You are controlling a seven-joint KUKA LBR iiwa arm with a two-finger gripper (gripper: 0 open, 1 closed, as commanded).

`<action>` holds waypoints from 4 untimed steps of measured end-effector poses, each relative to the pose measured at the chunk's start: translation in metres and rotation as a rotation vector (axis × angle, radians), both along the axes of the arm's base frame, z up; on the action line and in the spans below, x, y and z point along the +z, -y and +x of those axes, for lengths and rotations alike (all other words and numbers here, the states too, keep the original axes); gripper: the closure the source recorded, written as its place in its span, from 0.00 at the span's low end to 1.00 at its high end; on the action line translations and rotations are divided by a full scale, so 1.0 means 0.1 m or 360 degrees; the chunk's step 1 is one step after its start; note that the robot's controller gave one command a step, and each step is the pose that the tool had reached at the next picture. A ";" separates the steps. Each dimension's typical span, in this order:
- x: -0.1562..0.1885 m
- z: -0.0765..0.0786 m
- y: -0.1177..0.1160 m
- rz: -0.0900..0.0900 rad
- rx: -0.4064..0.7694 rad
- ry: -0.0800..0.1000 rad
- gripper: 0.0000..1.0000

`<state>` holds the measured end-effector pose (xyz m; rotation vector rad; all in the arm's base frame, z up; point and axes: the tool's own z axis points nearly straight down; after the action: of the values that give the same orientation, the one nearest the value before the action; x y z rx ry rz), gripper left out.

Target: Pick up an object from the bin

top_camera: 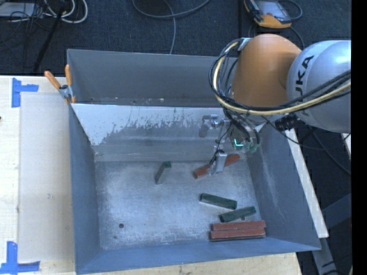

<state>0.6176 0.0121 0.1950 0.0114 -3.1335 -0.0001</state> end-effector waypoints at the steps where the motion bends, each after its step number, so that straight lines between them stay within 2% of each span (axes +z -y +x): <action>1: -0.92 -0.64 0.76 -0.0003 -0.0098 -0.0007 0.00; 2: -1.27 -0.88 0.84 0.0001 -0.0025 0.0005 0.00; 3: -1.23 -0.86 0.84 0.0001 -0.0023 0.0005 1.00; 4: -0.04 -0.67 0.73 -0.0001 0.0218 0.0027 1.00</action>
Offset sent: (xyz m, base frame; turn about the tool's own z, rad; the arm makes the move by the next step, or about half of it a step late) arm -0.0596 -0.0720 -0.0864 0.0547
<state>0.5507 -0.0607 0.1906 0.2269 -3.1425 0.0018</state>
